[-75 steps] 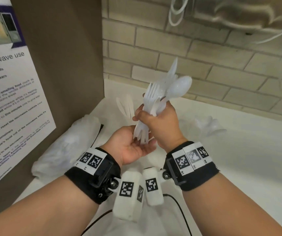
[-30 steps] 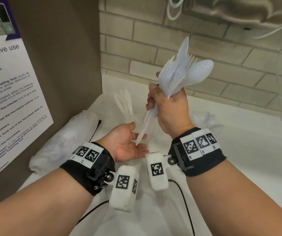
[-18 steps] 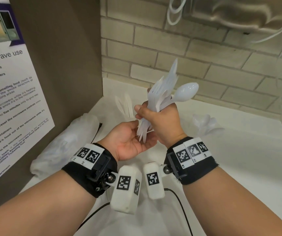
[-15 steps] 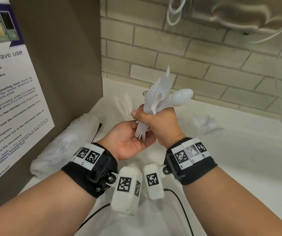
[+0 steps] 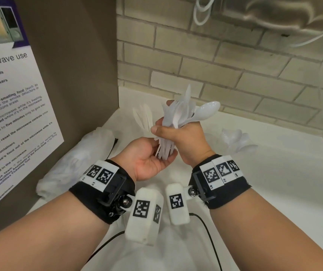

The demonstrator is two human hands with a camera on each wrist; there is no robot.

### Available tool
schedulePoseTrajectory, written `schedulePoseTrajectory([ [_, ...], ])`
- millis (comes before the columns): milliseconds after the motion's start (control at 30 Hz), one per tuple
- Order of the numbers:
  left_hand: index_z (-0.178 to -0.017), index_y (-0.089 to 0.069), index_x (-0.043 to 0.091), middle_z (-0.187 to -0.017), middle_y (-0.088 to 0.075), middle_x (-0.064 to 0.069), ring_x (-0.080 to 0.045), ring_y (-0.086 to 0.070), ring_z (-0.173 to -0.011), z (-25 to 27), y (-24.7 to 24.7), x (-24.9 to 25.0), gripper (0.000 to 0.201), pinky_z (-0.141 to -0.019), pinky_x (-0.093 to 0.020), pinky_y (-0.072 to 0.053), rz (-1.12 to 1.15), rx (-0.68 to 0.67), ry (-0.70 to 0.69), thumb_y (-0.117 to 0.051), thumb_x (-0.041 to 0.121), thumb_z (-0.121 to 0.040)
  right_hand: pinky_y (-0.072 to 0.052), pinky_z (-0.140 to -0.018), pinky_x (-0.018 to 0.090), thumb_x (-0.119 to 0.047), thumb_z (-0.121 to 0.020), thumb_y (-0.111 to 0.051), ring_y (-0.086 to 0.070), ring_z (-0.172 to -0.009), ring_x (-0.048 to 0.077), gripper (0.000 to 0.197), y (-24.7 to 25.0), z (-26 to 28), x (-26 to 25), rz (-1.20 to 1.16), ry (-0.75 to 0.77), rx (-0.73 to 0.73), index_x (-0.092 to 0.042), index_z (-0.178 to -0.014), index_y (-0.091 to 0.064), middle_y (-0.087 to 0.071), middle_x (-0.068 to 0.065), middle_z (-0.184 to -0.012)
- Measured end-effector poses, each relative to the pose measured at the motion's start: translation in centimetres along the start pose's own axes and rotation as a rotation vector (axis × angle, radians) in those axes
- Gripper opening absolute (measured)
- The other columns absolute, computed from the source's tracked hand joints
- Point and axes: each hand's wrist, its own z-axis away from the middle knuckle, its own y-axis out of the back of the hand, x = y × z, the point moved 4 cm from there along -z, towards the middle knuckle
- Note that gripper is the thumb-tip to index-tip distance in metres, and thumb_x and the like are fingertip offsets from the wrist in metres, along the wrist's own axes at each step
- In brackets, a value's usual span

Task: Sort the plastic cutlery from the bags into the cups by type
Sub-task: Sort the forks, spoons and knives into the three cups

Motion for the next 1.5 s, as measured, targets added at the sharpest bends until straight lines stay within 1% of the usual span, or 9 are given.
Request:
schedulePoseTrajectory([
  [133,-0.114,-0.062,0.002,-0.096,-0.071,-0.015,-0.025,-0.066,-0.09,0.1,0.3,-0.1,0.031,-0.079,-0.038,-0.059,-0.087,0.033,0.002,-0.035,0.011,-0.102,-0.055,-0.078,0.045,0.008,-0.075,-0.071,-0.066,-0.074,0.026,0.02,0.0,0.1,0.7,0.031,-0.047,0.009,-0.012,-0.075,-0.066,-0.066,0.009,-0.071],
  [267,-0.119,-0.061,0.007,-0.114,-0.063,-0.011,-0.034,-0.058,-0.111,-0.3,2.4,0.7,0.052,-0.099,-0.053,-0.044,-0.276,0.129,-0.039,-0.033,0.048,-0.1,-0.055,-0.075,0.045,0.009,-0.087,-0.056,-0.064,-0.068,0.032,0.022,0.3,0.1,0.2,-0.082,-0.085,-0.056,-0.01,-0.078,-0.062,-0.063,0.0,-0.06],
  [400,-0.129,-0.052,0.01,-0.109,-0.063,-0.007,-0.021,-0.06,-0.095,0.7,1.4,3.4,0.08,-0.072,-0.031,-0.053,-0.395,-0.14,-0.349,-0.058,0.067,-0.074,-0.059,-0.068,0.036,0.016,-0.086,-0.048,-0.066,-0.061,0.021,0.026,-0.6,1.3,0.2,0.009,-0.162,-0.297,-0.006,-0.085,-0.061,-0.064,-0.002,-0.061],
  [533,-0.118,-0.062,-0.001,-0.115,-0.06,-0.031,-0.039,-0.06,-0.096,1.8,-0.2,3.9,0.089,-0.071,-0.041,-0.056,-0.661,-0.342,-0.351,-0.088,0.051,-0.05,-0.059,-0.062,0.027,0.023,-0.084,-0.045,-0.069,-0.06,0.014,0.038,-1.8,2.6,0.0,-0.005,-0.244,-0.514,-0.011,-0.086,-0.06,-0.066,-0.007,-0.058],
  [767,-0.143,-0.032,0.023,-0.123,-0.065,-0.014,-0.03,-0.055,-0.125,2.1,-1.0,4.4,0.089,-0.093,-0.046,-0.045,-0.637,-0.406,-0.404,-0.074,0.011,-0.065,-0.055,-0.062,0.039,0.01,-0.066,-0.051,-0.056,-0.043,0.02,0.018,-2.9,3.3,1.3,-0.084,-0.421,-0.584,-0.002,-0.078,-0.054,-0.05,0.012,-0.057],
  [967,-0.128,-0.046,0.025,-0.1,-0.073,-0.008,-0.038,-0.063,-0.111,2.9,-1.9,4.6,0.071,-0.087,-0.085,-0.018,-0.625,-0.37,-0.481,-0.074,0.014,-0.064,-0.053,-0.069,0.043,0.01,-0.066,-0.053,-0.06,-0.048,0.023,0.016,-2.5,3.5,0.9,-0.083,-0.415,-0.593,-0.004,-0.076,-0.053,-0.055,0.008,-0.062],
  [1167,-0.116,-0.048,0.01,-0.072,-0.069,0.0,-0.022,-0.072,-0.079,3.0,-1.4,5.6,0.037,-0.079,-0.046,-0.055,-0.426,-0.215,-0.534,-0.059,-0.006,-0.085,-0.055,-0.064,0.035,0.004,-0.066,-0.066,-0.065,-0.059,0.025,0.029,-1.3,3.7,1.9,-0.017,-0.449,-0.561,-0.008,-0.092,-0.062,-0.064,0.008,-0.068],
  [1300,-0.112,-0.051,0.018,-0.068,-0.065,0.002,-0.02,-0.067,-0.068,3.3,-1.3,6.0,0.04,-0.084,-0.051,-0.052,-0.341,-0.182,-0.621,-0.059,-0.005,-0.081,-0.043,-0.044,0.021,-0.004,-0.069,-0.067,-0.049,-0.044,0.014,0.028,-1.3,4.3,2.9,0.007,-0.518,-0.499,-0.015,-0.094,-0.061,-0.053,0.003,-0.06],
  [1500,-0.126,-0.046,-0.002,-0.087,-0.073,-0.005,-0.013,-0.065,-0.067,3.0,-1.4,4.4,0.054,-0.065,-0.03,-0.054,-0.339,-0.182,-0.605,-0.056,-0.002,-0.073,-0.021,-0.037,0.017,-0.008,-0.079,-0.068,-0.035,-0.038,0.01,0.013,-1.6,4.2,2.6,0.063,-0.493,-0.456,-0.01,-0.075,-0.055,-0.046,0.001,-0.048],
])
